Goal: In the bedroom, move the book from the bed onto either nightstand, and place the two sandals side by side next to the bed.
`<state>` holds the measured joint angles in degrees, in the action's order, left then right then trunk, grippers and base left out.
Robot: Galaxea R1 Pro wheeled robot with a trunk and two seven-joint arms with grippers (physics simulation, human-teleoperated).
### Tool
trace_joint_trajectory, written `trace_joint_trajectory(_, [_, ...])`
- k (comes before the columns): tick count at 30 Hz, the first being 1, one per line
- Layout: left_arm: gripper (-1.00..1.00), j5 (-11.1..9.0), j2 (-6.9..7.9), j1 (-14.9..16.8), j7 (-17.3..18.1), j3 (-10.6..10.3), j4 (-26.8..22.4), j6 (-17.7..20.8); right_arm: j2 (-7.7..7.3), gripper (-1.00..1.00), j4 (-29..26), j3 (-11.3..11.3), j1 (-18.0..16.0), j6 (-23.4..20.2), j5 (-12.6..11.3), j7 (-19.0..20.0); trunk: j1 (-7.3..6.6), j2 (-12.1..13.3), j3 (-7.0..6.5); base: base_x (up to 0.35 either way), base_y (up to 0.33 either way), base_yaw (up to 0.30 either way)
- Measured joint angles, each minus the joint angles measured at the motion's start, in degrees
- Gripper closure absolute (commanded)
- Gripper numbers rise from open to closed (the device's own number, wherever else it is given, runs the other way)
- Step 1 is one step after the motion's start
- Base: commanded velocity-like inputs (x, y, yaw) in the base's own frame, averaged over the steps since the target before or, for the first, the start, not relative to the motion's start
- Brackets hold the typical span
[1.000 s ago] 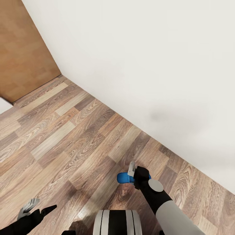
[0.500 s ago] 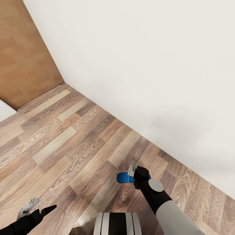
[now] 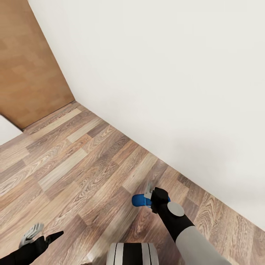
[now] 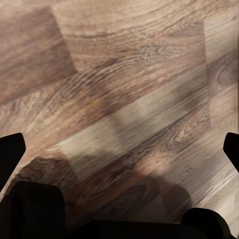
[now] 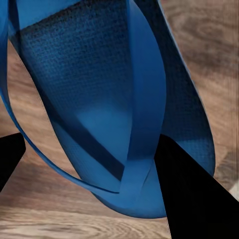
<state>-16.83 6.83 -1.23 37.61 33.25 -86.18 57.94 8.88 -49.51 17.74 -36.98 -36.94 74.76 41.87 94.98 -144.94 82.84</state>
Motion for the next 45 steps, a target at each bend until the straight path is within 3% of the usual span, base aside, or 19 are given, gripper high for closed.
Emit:
trace_joint_trajectory(19, [-1.00,0.0,0.02,0.0,-0.1,0.0,0.1,0.0,-0.09,1.00,0.0,-1.8,0.0,-0.3,-0.8,-0.1,-0.49,0.3,-4.21,0.000,0.000,0.000])
trace_joint_trajectory(38, [-1.00,0.2,0.02,0.0,-0.3,0.0,0.1,0.0,0.01,1.00,0.0,-1.6,0.0,-0.4,-0.9,-0.2,-0.98,0.5,-8.42,0.000,0.000,0.000])
trace_joint_trajectory(45, [-1.00,0.3,0.02,0.0,-0.3,0.0,0.1,0.0,0.15,1.00,-0.1,-2.1,0.0,-3.1,-0.9,-0.1,-1.16,0.6,-9.97,0.000,0.000,0.000])
